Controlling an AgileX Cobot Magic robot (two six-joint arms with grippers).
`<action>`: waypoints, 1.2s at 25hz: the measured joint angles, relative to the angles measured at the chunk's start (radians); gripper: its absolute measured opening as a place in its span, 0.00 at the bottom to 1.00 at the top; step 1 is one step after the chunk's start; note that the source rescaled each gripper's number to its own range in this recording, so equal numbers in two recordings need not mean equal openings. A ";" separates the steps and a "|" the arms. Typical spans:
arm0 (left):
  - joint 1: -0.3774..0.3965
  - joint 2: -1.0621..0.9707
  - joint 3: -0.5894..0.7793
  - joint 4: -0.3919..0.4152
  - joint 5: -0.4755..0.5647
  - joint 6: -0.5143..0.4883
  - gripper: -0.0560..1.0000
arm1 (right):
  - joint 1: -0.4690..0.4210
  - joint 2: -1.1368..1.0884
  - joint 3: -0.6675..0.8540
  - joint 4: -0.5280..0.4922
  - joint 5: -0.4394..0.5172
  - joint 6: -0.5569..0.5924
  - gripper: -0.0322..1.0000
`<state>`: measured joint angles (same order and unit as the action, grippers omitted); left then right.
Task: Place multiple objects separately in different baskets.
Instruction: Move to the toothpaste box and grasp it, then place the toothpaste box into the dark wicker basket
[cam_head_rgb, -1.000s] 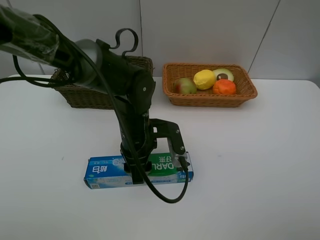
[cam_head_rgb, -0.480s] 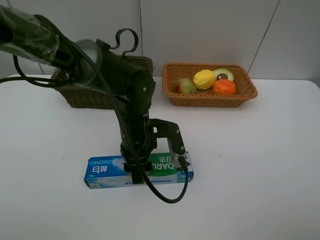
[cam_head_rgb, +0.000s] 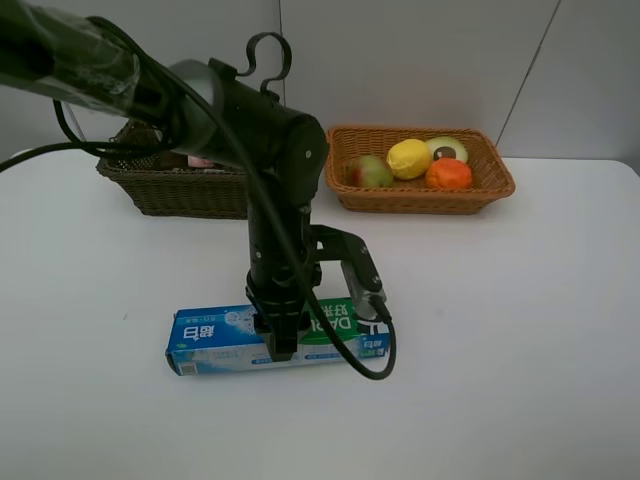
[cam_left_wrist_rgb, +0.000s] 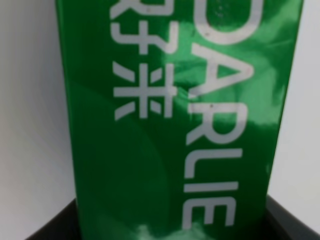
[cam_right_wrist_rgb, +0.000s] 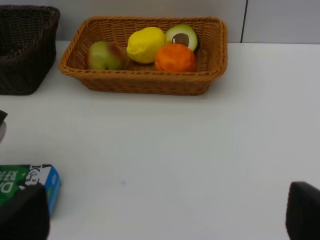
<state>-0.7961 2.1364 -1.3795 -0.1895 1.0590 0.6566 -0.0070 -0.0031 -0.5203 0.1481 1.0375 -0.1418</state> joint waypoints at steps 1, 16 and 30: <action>0.000 0.001 -0.016 0.000 0.023 -0.009 0.74 | 0.000 0.000 0.000 0.000 0.000 0.000 1.00; 0.000 -0.001 -0.263 0.036 0.144 -0.050 0.74 | 0.000 0.000 0.000 0.000 0.000 0.000 1.00; 0.053 -0.105 -0.303 0.364 0.152 -0.076 0.74 | 0.000 0.000 0.000 0.000 0.000 0.000 1.00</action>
<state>-0.7433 2.0310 -1.6828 0.1747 1.2115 0.5809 -0.0070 -0.0031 -0.5203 0.1481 1.0375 -0.1418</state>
